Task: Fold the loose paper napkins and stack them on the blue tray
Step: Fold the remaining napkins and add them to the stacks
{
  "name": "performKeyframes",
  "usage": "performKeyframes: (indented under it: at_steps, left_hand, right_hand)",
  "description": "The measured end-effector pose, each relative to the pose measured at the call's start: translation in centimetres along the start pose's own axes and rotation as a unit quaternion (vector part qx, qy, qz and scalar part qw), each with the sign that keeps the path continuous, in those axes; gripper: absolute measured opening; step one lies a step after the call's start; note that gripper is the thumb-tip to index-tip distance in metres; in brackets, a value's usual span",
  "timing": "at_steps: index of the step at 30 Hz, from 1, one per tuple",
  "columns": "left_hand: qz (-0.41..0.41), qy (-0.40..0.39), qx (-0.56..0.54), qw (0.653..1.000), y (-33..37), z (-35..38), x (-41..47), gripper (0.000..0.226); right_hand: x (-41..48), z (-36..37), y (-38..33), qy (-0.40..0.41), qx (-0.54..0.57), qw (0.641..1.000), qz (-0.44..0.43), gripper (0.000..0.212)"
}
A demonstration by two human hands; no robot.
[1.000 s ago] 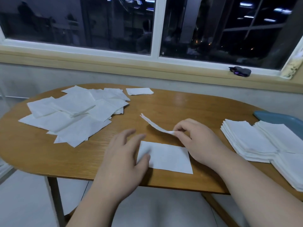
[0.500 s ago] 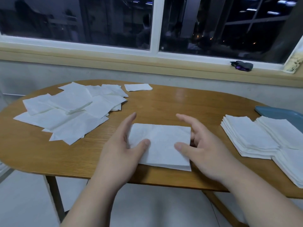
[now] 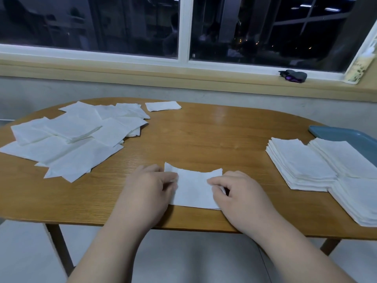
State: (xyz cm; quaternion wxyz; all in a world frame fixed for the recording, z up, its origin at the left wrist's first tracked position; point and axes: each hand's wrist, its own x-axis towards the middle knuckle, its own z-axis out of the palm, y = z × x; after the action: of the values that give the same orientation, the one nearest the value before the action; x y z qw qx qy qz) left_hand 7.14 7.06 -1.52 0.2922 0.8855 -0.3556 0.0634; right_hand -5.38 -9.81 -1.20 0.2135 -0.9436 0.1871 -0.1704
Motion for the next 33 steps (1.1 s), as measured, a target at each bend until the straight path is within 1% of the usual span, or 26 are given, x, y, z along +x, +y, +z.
performKeyframes:
  at_steps: [3,5,7,9,11,13,18,22,24,27,30,33]
  left_hand:
    - [-0.035,0.010,0.048,0.998,0.2,0.0,0.0,0.019]
    - [-0.055,0.007,0.042,0.998,0.4,-0.2,-0.1,0.022]
    - [-0.057,0.002,0.027,0.998,0.3,-0.4,-0.3,0.020]
    - [-0.022,-0.002,0.016,1.000,0.0,-0.7,-0.6,0.022]
    - [0.026,-0.028,0.009,0.999,-0.5,-1.0,-0.8,0.017]
    - [0.037,-0.058,0.006,0.998,-0.9,-1.2,-0.9,0.016]
    - [0.019,-0.064,0.005,0.998,-2.2,-2.0,-0.9,0.017]
    - [-0.010,-0.041,0.040,0.998,-3.6,-2.9,-0.9,0.021]
    - [-0.035,-0.027,0.047,0.998,-4.6,-3.2,-0.7,0.023]
    - [-0.063,-0.012,0.027,0.998,-5.4,-3.5,-0.5,0.020]
    - [-0.080,-0.006,0.006,0.997,-6.1,-3.8,-0.1,0.017]
    - [-0.106,-0.008,-0.028,0.994,-6.8,-4.2,0.4,0.015]
  right_hand:
    - [0.1,0.1,-0.1,-0.011,-0.055,0.998,0.003,0.025]
    - [0.2,0.0,-0.3,-0.017,-0.062,0.998,0.005,0.027]
    - [0.2,0.0,-0.4,-0.020,-0.064,0.998,0.006,0.026]
    - [0.2,-0.1,-0.5,-0.027,-0.064,0.998,0.010,0.027]
    - [0.3,0.0,-0.3,-0.037,-0.062,0.997,0.008,0.028]
    - [0.4,0.1,0.0,-0.046,-0.061,0.997,-0.002,0.029]
    - [1.6,-0.1,-0.1,-0.059,0.007,0.998,-0.007,0.022]
    - [5.6,0.0,-1.2,-0.007,0.055,0.998,-0.010,0.012]
    - [8.5,0.9,-2.2,0.001,0.072,0.997,-0.023,0.012]
    - [13.8,3.4,-3.0,-0.035,0.059,0.997,-0.031,0.018]
    - [19.1,5.9,-3.3,-0.057,0.045,0.996,-0.045,0.030]
    - [23.6,7.7,-3.7,-0.067,-0.028,0.995,-0.070,0.045]
